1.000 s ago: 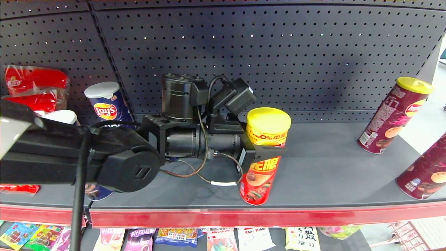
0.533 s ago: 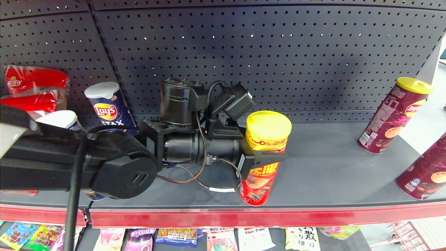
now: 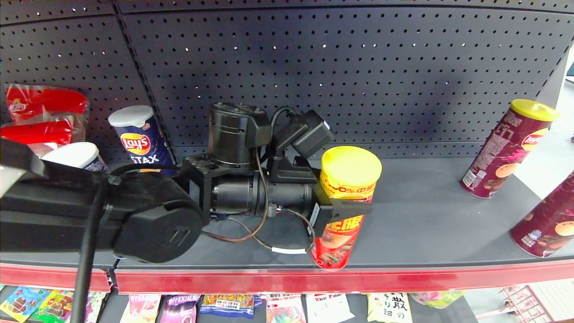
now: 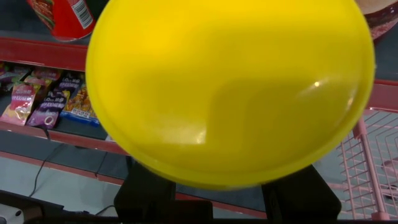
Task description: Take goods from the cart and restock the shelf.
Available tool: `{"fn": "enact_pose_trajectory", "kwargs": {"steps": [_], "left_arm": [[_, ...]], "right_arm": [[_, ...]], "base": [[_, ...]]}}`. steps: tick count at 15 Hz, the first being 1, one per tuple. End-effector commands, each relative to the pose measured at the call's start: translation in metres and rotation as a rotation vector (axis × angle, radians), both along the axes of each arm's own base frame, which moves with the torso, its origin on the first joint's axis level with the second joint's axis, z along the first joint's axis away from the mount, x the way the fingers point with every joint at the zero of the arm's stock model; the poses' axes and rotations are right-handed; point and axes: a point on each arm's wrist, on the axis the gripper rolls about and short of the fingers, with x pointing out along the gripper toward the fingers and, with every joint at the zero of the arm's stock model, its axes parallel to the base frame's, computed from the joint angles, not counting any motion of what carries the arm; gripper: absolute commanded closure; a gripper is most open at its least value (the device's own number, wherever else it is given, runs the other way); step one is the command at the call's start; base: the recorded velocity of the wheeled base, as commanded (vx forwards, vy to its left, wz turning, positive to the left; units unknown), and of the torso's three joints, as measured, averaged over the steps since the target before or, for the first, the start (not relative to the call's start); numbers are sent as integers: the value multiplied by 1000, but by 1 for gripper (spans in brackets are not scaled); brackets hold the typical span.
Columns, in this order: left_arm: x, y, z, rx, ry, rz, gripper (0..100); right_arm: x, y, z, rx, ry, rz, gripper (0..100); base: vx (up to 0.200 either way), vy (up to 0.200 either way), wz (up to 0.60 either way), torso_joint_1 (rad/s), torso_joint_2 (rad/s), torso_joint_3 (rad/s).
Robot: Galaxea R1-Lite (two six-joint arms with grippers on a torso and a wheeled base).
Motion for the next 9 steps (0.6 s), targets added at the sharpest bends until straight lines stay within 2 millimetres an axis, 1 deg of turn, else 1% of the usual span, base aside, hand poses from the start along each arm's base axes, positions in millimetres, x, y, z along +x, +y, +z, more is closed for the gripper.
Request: {"fn": "enact_pose_trajectory", "kwargs": {"steps": [1, 9], "left_arm": [[-2, 1, -1, 4, 4, -2, 100], [-4, 3, -4, 14, 11, 10, 100]], "right_arm": [[0, 0, 0, 0, 1, 1, 100], [1, 0, 0, -2, 5, 1, 100]], "base": [[0, 0, 0, 0, 0, 0], [0, 0, 0, 0, 0, 0]]}}
